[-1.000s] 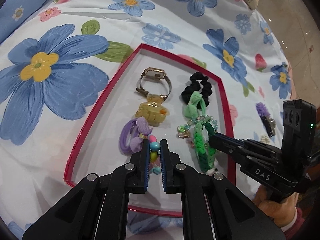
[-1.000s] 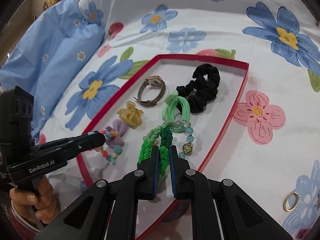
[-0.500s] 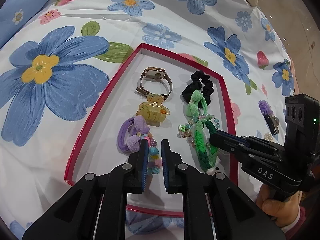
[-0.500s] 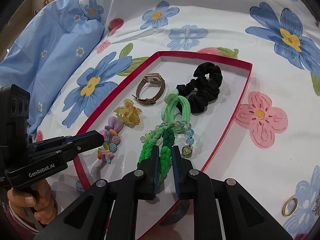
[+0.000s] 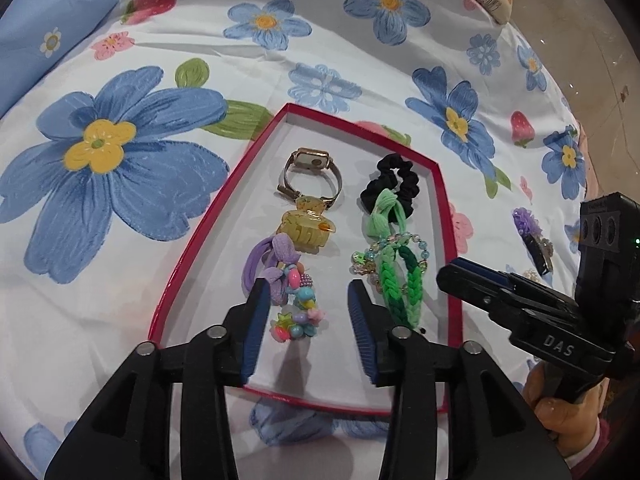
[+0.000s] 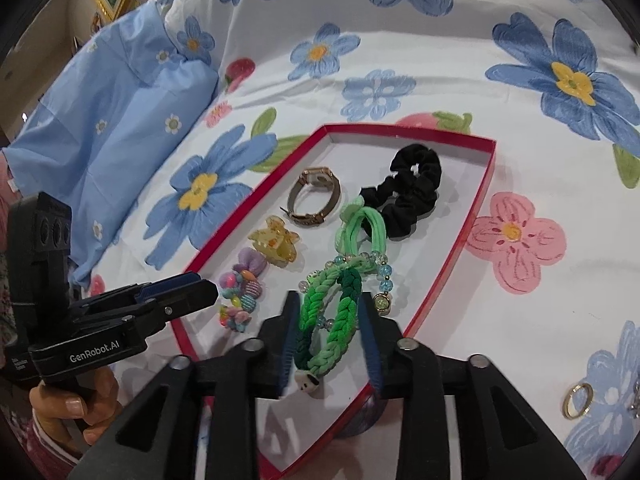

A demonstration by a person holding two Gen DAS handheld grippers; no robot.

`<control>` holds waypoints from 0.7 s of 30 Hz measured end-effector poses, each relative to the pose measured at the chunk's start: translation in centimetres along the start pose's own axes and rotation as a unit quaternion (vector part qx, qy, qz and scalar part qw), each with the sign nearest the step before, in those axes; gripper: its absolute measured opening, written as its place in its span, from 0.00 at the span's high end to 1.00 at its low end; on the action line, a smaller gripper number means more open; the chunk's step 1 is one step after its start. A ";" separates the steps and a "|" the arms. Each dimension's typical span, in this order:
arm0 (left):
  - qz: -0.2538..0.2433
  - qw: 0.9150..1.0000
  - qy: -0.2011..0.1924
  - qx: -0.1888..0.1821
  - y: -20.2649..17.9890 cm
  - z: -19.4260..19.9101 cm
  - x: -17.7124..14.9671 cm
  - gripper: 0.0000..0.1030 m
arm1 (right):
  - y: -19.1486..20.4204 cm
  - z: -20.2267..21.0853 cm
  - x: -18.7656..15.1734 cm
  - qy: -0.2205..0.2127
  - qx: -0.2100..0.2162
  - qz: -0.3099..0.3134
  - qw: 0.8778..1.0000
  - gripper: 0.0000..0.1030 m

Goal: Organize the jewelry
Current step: 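Lower and release the beaded bracelet with the left tool while the right tool releases the green bracelet, then move both open tools back over the remaining jewelry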

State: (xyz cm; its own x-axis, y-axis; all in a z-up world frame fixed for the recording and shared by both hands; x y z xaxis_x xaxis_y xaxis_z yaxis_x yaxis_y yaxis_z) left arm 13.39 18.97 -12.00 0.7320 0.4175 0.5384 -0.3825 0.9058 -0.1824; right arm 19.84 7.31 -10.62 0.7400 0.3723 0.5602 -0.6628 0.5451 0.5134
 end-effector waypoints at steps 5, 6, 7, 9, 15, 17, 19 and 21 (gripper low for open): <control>0.008 1.000 -0.012 -0.002 0.0 1.5 -0.3 0.45 | 0.4 2.5 -0.4 -0.027 0.009 -0.007 1.000 0.48; 0.010 1.000 -0.012 -0.003 0.0 1.7 -0.4 0.44 | 0.4 2.9 -0.5 -0.031 0.010 -0.009 0.999 0.46; 0.012 1.000 -0.013 -0.004 -0.1 2.0 -0.4 0.42 | 0.4 3.4 -0.7 -0.036 0.011 -0.012 0.999 0.46; 0.013 1.000 -0.019 -0.004 -0.2 2.7 -0.6 0.38 | 0.2 4.6 -1.1 -0.045 0.010 -0.017 0.999 0.45; 0.009 1.000 -0.027 -0.010 -1.3 4.3 -1.3 0.34 | -0.8 8.2 -2.5 -0.068 -0.003 -0.028 0.997 0.39; 0.006 1.000 -0.027 -0.013 -1.9 4.7 -1.7 0.32 | -1.2 9.4 -3.1 -0.074 -0.007 -0.032 0.997 0.38; 0.003 0.999 -0.027 -0.018 -2.4 5.1 -2.0 0.32 | -1.7 10.5 -3.7 -0.080 -0.014 -0.036 0.996 0.38; 0.000 0.999 -0.026 -0.024 -3.1 5.4 -2.4 0.32 | -2.2 11.6 -4.3 -0.087 -0.022 -0.039 0.995 0.38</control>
State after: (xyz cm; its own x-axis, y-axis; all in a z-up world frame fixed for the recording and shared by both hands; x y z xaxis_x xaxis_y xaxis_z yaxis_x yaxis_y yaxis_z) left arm 9.75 14.76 -8.27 0.7015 0.4138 0.5802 -0.3533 0.9090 -0.2210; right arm 16.78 -4.22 -6.62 0.7557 0.1946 0.6253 -0.5959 0.6003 0.5334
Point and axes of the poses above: each gripper's, at about its wrist camera, not at the fingertips, and z roughly against the way its jaws point, y to its left, x to its top, the point moved 9 cm from there along -z, roughly the way its jaws point, and after that the axes turned 11 degrees about x, right-handed, at the moved point
